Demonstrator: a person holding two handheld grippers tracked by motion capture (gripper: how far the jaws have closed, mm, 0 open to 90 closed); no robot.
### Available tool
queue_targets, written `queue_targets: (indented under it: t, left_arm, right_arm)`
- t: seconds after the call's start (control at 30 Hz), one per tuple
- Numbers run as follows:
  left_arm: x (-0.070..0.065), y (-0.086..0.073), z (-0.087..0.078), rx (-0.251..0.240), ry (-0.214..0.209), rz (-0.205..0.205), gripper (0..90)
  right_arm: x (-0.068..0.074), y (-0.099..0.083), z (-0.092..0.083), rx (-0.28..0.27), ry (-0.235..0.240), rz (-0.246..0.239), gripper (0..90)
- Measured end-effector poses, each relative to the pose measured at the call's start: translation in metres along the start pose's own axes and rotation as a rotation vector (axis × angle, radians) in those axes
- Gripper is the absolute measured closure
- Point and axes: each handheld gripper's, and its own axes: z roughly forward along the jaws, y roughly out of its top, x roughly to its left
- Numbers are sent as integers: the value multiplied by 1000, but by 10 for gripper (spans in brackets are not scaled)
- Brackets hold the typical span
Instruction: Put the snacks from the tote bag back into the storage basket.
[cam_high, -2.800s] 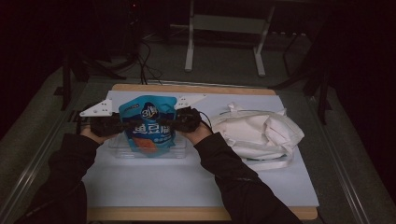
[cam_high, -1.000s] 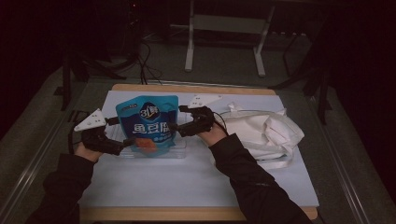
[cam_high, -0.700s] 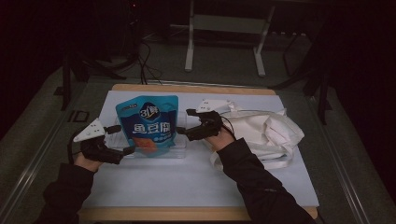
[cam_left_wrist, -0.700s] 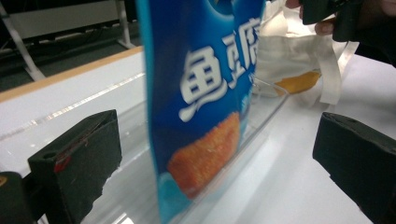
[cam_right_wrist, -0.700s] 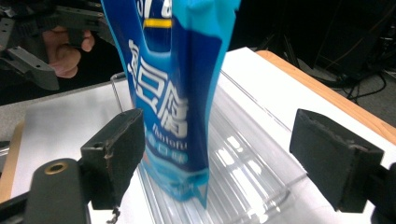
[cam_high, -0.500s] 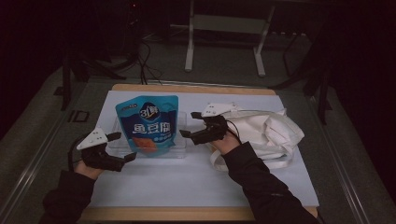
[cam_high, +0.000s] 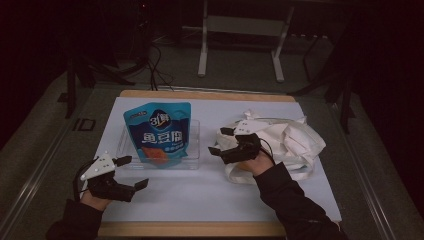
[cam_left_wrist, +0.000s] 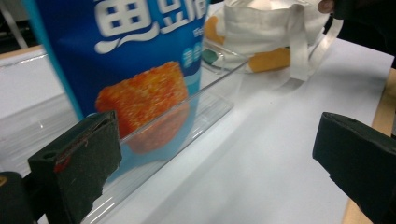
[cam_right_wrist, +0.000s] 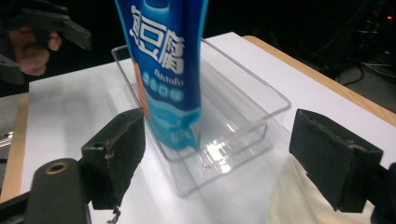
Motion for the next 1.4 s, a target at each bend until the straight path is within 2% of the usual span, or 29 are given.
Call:
queue_targets:
  t: [0.3, 0.5, 0.83, 1.03, 1.2, 1.4]
  left_arm:
    - [-26, 22, 15, -12, -97, 62, 15]
    - [-37, 33, 36, -1, -172, 90, 15]
    - [-50, 49, 71, -1, -261, 115, 15]
    - [-58, 58, 93, 0, -300, 131, 15]
    - [-65, 60, 107, 11, -322, 143, 15]
    - [-68, 56, 118, 15, -320, 142, 15]
  right_arm:
    - [-6, -12, -29, -34, -45, 22, 182]
    - [-11, -20, -46, -52, -77, 31, 183]
    - [-19, -36, -78, -76, -121, 61, 184]
    - [-21, -49, -94, -86, -150, 89, 183]
    - [-21, -57, -103, -71, -184, 80, 181]
    - [-19, -66, -114, -66, -225, 75, 175]
